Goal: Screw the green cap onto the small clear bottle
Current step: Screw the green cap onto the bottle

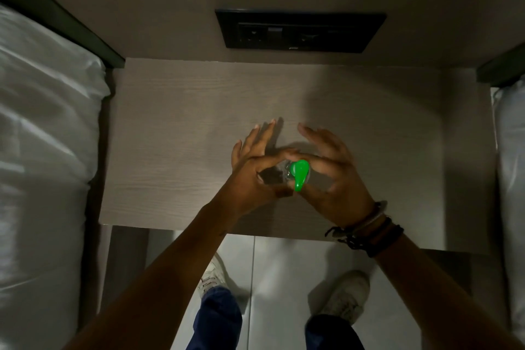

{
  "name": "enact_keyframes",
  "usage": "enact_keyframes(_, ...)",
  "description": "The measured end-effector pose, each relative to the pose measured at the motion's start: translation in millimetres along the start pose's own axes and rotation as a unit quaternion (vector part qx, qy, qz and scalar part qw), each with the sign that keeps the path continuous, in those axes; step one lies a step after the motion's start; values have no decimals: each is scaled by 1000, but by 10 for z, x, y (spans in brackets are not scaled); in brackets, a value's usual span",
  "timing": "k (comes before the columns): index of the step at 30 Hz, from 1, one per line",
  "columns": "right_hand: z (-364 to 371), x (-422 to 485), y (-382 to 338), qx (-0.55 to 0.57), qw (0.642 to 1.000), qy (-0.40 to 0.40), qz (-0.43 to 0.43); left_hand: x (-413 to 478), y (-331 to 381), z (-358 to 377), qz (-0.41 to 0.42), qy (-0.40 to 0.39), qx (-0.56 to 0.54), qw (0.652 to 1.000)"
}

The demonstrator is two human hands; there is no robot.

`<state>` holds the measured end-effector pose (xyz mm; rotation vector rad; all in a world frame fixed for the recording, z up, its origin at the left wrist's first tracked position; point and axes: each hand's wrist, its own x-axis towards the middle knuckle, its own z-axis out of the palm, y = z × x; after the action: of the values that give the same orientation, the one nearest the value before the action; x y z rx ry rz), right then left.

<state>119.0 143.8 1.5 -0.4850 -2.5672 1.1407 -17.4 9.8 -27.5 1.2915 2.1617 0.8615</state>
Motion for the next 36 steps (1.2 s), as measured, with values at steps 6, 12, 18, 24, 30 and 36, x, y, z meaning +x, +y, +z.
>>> enact_keyframes(6, -37, 94, -162, -36, 997, 43, 57, 21, -52, 41, -22, -14, 18, 999)
enact_keyframes(12, -70, 104, -118, -47, 998, 19, 23, 1, -9, 74, -14, 7, 7, 1000)
enact_keyframes(18, -8, 134, -249, -11, 996, 15, 93, -33, 41, 30, -10, 6, -6, 1000)
enact_keyframes(24, -53, 15, 64, -8, 1000, -1, 27, -14, 92, 8, -31, -26, -36, 999)
enact_keyframes(30, -45, -63, -74, 5, 996, 10, 86, -1, 78, -22, -36, -51, -23, 998)
enact_keyframes(36, -80, 74, 88, 55, 997, -60, 15, -5, 69, -3, -35, -34, -53, 997)
